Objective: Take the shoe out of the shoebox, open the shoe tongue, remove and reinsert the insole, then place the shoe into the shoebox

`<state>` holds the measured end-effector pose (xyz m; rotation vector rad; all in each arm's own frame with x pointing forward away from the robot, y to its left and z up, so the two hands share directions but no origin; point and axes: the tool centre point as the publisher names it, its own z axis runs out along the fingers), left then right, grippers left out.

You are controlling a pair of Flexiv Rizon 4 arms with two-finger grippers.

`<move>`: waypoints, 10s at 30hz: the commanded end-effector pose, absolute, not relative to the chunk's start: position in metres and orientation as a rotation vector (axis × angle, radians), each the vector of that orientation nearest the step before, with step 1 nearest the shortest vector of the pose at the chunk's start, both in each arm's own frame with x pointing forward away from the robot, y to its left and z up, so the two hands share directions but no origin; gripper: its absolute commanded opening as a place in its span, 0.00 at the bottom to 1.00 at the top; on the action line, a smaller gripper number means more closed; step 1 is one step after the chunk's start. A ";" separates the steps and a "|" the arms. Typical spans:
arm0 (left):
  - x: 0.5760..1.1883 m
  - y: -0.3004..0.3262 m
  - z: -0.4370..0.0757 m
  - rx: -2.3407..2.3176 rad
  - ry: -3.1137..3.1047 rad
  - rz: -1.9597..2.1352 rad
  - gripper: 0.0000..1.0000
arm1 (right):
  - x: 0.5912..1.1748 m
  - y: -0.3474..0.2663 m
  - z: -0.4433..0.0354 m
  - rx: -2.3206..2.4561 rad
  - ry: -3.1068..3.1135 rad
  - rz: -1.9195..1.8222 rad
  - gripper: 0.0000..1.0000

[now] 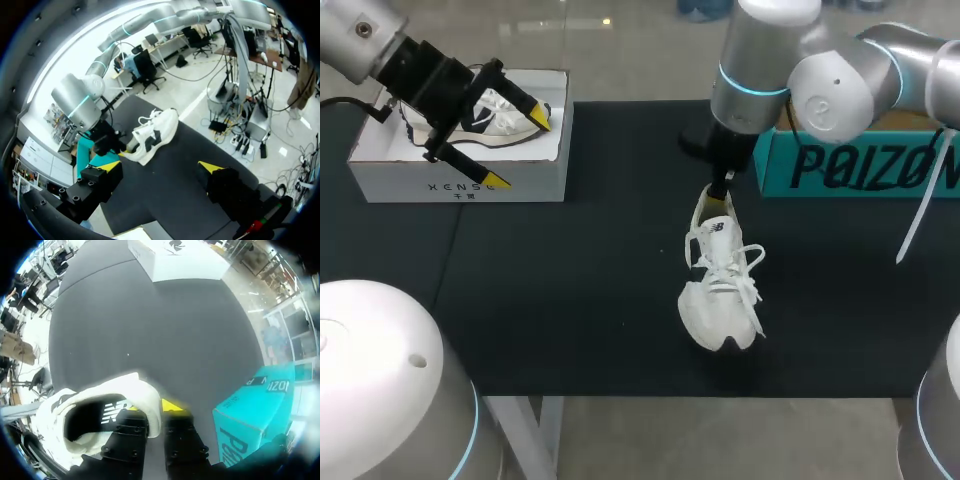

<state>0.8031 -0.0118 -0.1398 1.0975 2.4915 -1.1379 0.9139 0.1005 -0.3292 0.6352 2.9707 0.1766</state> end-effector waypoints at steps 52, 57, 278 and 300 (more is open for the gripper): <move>0.803 -0.012 -0.139 1.099 2.495 -1.132 1.00 | 1.095 -0.032 -0.118 1.755 2.249 0.278 0.00; 0.803 -0.012 -0.139 1.099 2.495 -1.132 1.00 | 1.112 -0.067 -0.120 1.891 2.118 0.320 0.00; 0.803 -0.012 -0.139 1.099 2.495 -1.132 1.00 | 1.073 -0.306 -0.277 2.386 1.289 0.130 0.00; 0.803 -0.012 -0.139 1.099 2.495 -1.132 1.00 | 1.084 -0.312 -0.362 2.411 1.358 -0.003 0.00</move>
